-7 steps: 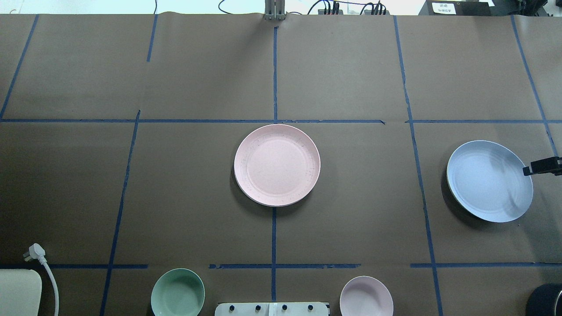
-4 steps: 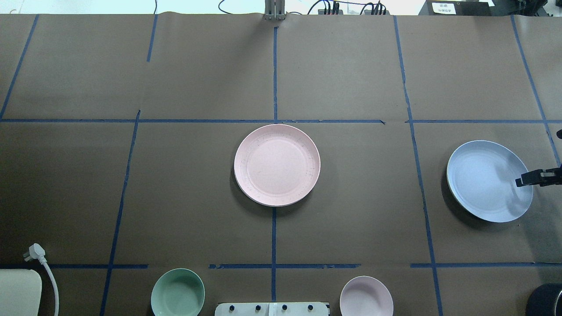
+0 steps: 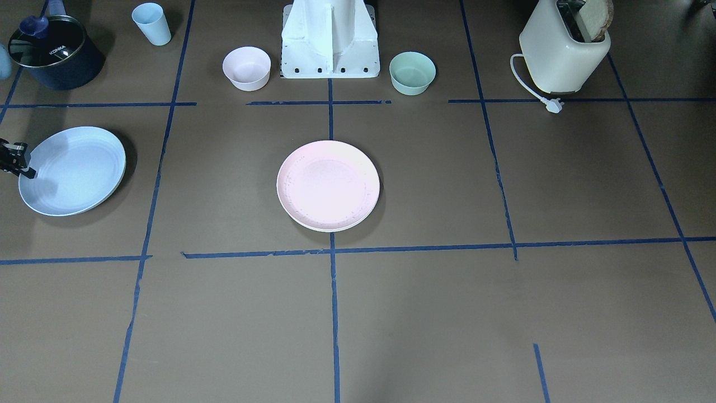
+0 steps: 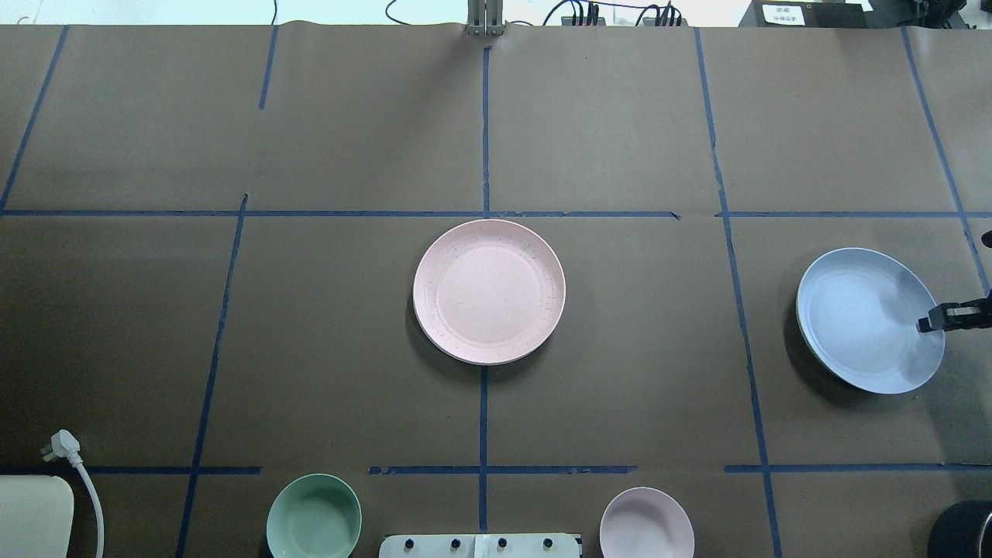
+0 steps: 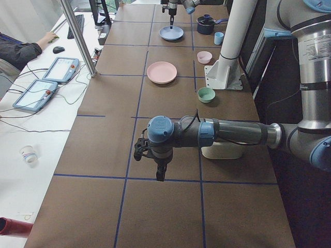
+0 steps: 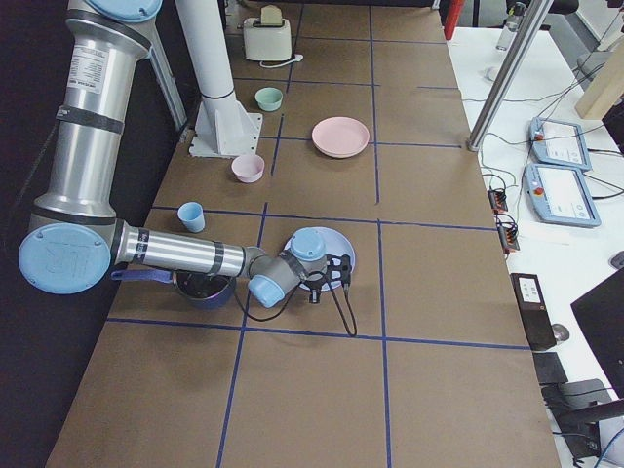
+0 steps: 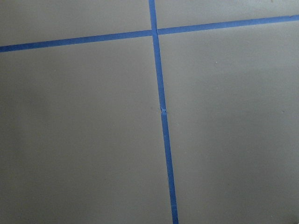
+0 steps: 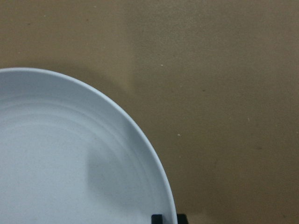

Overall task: Stack three plates with pink and blue
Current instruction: 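Reach the right gripper to the light blue plate rim and grasp it, then lift the light blue plate with the right gripper onto the pink plate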

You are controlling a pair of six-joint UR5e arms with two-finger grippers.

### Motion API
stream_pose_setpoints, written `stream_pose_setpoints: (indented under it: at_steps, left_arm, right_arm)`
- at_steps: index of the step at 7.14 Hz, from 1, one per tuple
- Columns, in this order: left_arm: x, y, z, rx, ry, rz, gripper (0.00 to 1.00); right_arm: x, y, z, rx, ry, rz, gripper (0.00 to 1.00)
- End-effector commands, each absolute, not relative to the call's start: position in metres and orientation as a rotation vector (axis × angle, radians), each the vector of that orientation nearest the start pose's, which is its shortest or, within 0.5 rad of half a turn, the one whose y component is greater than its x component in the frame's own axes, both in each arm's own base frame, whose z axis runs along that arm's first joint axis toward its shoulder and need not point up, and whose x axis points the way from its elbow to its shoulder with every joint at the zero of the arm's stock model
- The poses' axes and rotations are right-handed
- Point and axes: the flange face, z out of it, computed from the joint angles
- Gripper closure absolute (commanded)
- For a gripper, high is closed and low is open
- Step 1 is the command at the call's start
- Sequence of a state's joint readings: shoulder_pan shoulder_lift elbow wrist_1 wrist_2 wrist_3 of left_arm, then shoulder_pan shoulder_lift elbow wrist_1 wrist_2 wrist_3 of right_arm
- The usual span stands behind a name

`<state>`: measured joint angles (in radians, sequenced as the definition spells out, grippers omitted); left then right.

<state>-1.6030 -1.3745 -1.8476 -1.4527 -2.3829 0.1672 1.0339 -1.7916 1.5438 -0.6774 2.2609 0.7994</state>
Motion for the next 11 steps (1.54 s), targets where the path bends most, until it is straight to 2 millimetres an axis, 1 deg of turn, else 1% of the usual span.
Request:
stream_pose_setpoints:
  at_steps: [1,2,3,4,5,6,7,8,9,10,11]
  left_arm:
    - [-0.074,-0.403,0.620,0.046,0.813,0.112,0.00]
    - [-0.074,-0.403,0.620,0.046,0.811,0.113,0.00]
    - [-0.074,-0.403,0.619,0.047,0.813,0.112,0.00]
    - [-0.074,-0.403,0.619,0.047,0.813,0.112,0.00]
    - [-0.074,-0.403,0.619,0.047,0.813,0.112,0.00]
    - [-0.074,-0.403,0.619,0.047,0.813,0.112,0.00]
    - [-0.074,-0.403,0.620,0.046,0.813,0.111,0.00]
    - [-0.074,-0.403,0.620,0.046,0.813,0.111,0.00]
    - [-0.074,-0.403,0.622,0.041,0.813,0.109,0.00]
    - [-0.074,-0.403,0.622,0.041,0.813,0.109,0.00]
    - [-0.074,-0.403,0.622,0.040,0.813,0.109,0.00]
  right_arm:
    - [-0.147,-0.397,0.628,0.029,-1.033,0.053,1.00]
    - [-0.147,-0.400,0.600,0.023,-1.078,0.079,1.00]
    - [-0.161,-0.427,0.548,0.019,-1.138,0.160,1.00]
    - [-0.190,-0.459,0.494,0.000,-1.203,0.223,1.00]
    - [-0.241,-0.471,0.444,-0.047,-1.254,0.239,1.00]
    - [-0.293,-0.483,0.389,-0.079,-1.257,0.264,1.00]
    - [-0.339,-0.478,0.336,-0.052,-1.213,0.273,1.00]
    - [-0.391,-0.458,0.293,-0.024,-1.152,0.273,1.00]
    - [-0.445,-0.430,0.274,-0.008,-1.120,0.277,1.00]
    - [-0.472,-0.409,0.272,0.009,-1.107,0.274,1.00]
    - [-0.483,-0.400,0.275,0.013,-1.097,0.266,1.00]
